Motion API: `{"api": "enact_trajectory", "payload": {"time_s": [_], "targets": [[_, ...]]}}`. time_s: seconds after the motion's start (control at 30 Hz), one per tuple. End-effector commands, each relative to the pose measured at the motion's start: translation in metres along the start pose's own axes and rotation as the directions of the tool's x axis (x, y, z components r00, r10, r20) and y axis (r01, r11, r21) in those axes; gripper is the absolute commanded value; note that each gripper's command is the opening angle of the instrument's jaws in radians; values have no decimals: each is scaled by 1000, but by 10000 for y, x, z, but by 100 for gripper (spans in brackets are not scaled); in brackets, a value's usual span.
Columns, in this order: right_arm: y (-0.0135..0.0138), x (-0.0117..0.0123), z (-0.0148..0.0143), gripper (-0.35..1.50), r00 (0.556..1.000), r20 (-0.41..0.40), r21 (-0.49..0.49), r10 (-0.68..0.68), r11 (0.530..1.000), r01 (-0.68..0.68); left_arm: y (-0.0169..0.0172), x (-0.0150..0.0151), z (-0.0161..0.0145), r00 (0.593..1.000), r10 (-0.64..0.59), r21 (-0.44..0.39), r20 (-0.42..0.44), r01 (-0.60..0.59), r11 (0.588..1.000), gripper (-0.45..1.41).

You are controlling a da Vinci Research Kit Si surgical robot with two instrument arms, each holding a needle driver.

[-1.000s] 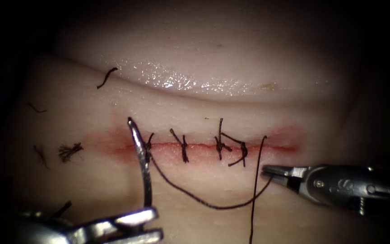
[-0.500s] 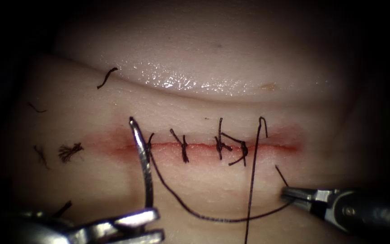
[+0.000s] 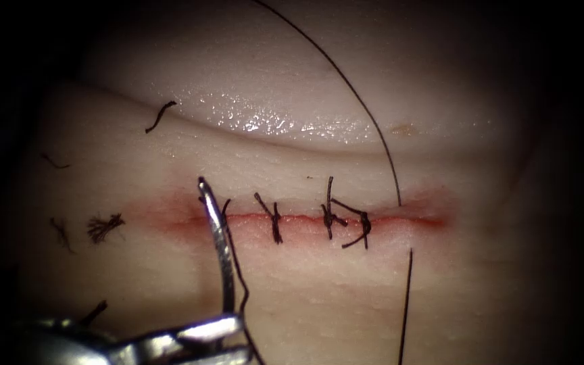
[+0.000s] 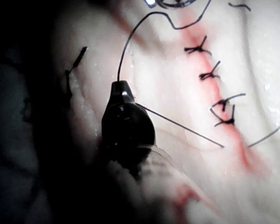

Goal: Wound Closure

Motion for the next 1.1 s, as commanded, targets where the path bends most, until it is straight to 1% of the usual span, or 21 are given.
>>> {"api": "enact_trajectory", "payload": {"time_s": [0.03, 0.07, 0.1, 0.17, 0.2, 0.27, 0.3, 0.33, 0.37, 0.43, 0.47, 0.53, 0.6, 0.7, 0.77, 0.83, 1.0, 1.1], "targets": [[4, 2, 10, 36, 1000, -11, -7, 3, 1000, -3, 5, -5, 6, 1000, 1, -2, -1, -1, 1000, -45], [19, 3, 6, 100, 999, -44, -40, 11, 999, -13, 4, -4, 6, 1000, 1, -3, -1, -1, 1000, -45], [39, -2, -1, 116, 997, -75, -67, 11, 998, -16, 3, -5, 5, 1000, 0, -4, -1, 0, 1000, -45], [57, -15, -8, 120, 997, -70, -90, 23, 995, -30, 2, -6, 5, 1000, 0, -5, -2, 0, 1000, -45], [74, -32, -11, 135, 997, -75, -122, 25, 992, -34, 2, -7, 4, 1000, 1, -6, -3, -1, 1000, -45], [85, -48, -12, 140, 997, -68, -144, 22, 989, -31, 1, -8, 3, 1000, 1, -9, -5, -1, 1000, -45], [94, -67, -11, 142, 999, -47, -156, 19, 987, -26, -1, -9, 2, 1000, 1, -6, -2, -1, 1000, -45], [97, -76, -11, 143, 999, -42, -156, 16, 987, -23, -1, -10, 1, 1000, 1, -5, 0, -1, 1000, -45], [97, -76, -11, 143, 999, -42, -156, 16, 987, -23, -1, -10, 1, 1000, 1, -5, 0, -1, 1000, -45], [102, -91, -11, 143, 999, -36, -158, 11, 987, -16, -3, -11, -1, 1000, 1, -1, 6, -1, 1000, -45], [108, -107, -14, 143, 999, -32, -160, 4, 987, -9, -7, -13, -4, 1000, 3, 15, 12, -3, 1000, -45], [113, -123, -19, 145, 1000, -30, -159, -9, 987, 4, -18, -15, -15, 1000, 2, 56, 1, -2, 998, -45], [116, -130, -24, 145, 1000, -28, -153, -6, 988, 2, -30, -17, -35, 1000, -2, 108, -8, 3, 994, -45], [117, -131, -26, 145, 1000, -31, -153, -1, 988, -4, -40, -16, -54, 1000, 2, 143, -12, 0, 990, -45], [119, -131, -22, 148, 1000, -29, -157, 8, 988, -12, -50, -14, -73, 1000, 1, 186, -21, 3, 983, -45], [119, -131, -21, 148, 999, -30, -158, 14, 987, -18, -53, -13, -78, 1000, 3, 200, -26, 2, 980, -45], [122, -131, -18, 148, 999, -38, -151, 26, 988, -31, -75, -11, -105, 999, 10, 305, -45, 4, 952, -45], [124, -135, -17, 148, 999, -42, -150, 24, 988, -30, -85, -11, -119, 998, 12, 345, -58, 8, 939, -45]]}}
